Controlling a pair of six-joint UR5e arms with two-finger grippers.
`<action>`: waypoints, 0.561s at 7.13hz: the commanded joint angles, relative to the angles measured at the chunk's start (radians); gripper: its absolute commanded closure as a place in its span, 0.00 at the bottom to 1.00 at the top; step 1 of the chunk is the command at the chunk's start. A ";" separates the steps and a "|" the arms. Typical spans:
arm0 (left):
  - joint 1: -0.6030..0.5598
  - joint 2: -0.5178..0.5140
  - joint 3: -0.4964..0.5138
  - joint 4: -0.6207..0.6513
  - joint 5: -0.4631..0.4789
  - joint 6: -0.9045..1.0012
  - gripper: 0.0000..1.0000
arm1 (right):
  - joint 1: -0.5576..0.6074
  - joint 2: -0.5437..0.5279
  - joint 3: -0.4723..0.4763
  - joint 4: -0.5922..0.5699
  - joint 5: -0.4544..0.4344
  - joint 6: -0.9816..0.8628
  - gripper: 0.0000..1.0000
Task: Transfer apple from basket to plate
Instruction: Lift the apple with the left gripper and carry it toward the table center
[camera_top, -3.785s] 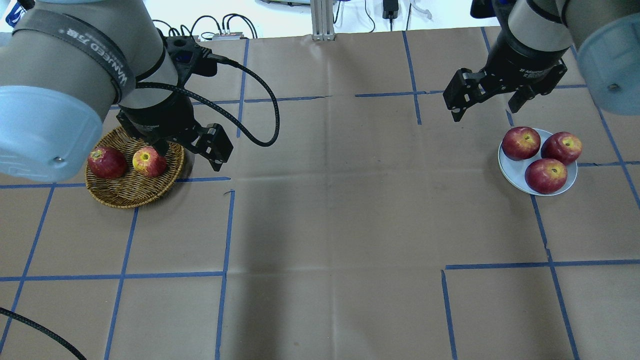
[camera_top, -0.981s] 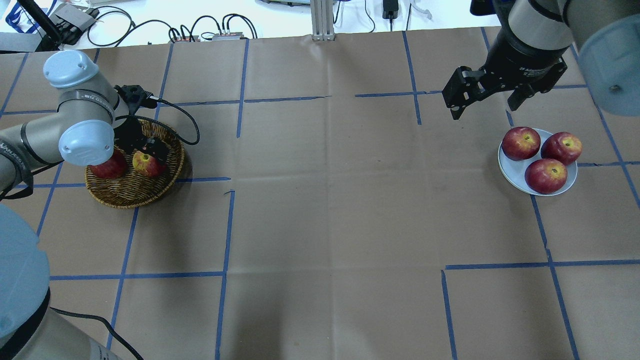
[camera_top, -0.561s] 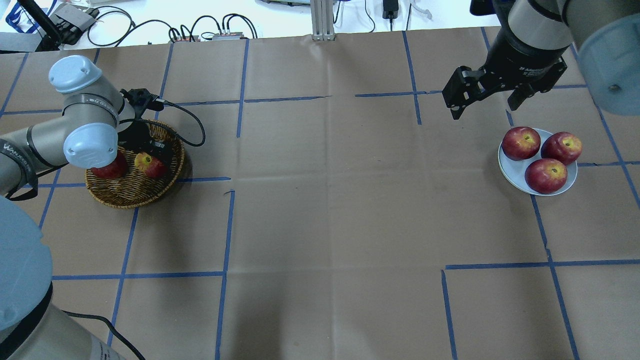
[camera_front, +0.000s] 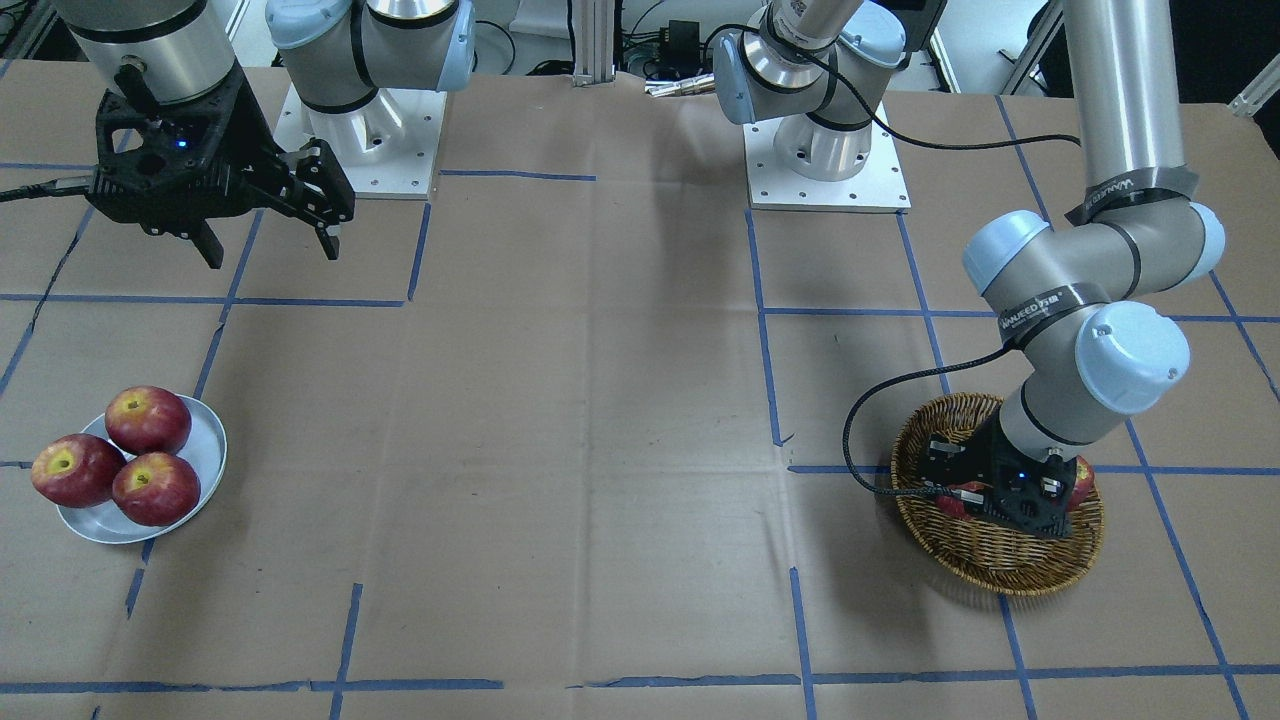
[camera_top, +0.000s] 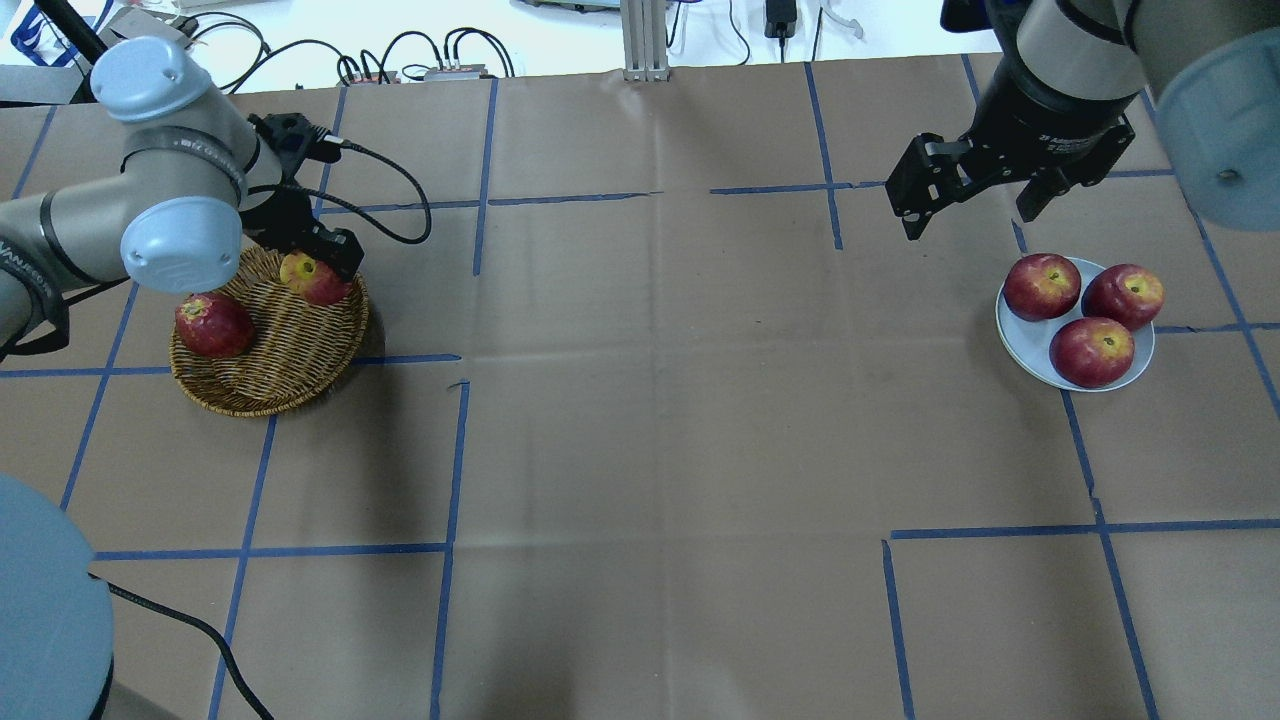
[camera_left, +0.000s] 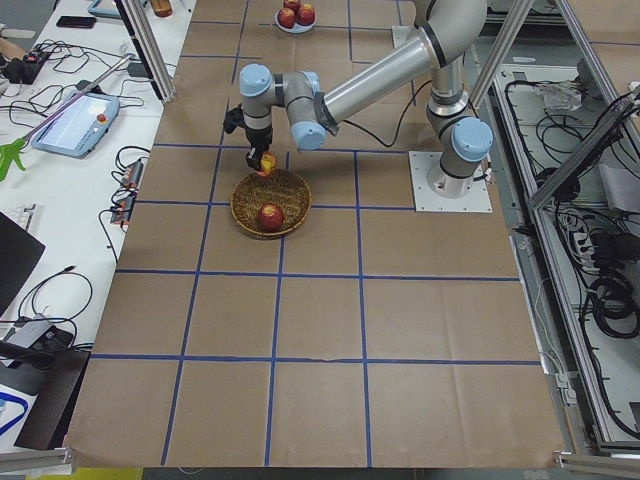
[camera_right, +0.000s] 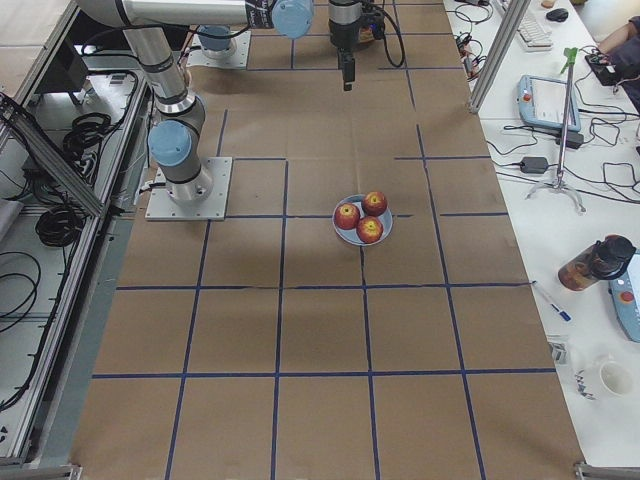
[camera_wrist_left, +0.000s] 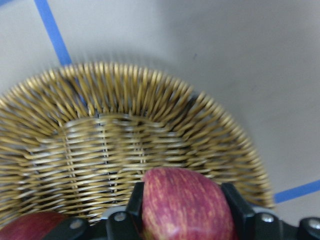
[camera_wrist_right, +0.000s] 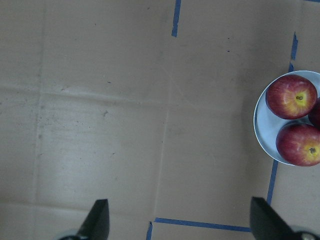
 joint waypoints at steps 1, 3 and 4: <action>-0.202 -0.001 0.072 -0.069 0.004 -0.303 0.58 | 0.000 0.000 0.000 -0.001 -0.005 0.001 0.00; -0.364 -0.043 0.074 -0.059 0.001 -0.532 0.58 | 0.000 0.000 0.000 0.001 -0.009 0.001 0.00; -0.440 -0.084 0.074 -0.048 0.002 -0.606 0.58 | 0.000 -0.002 0.000 0.001 -0.008 0.001 0.00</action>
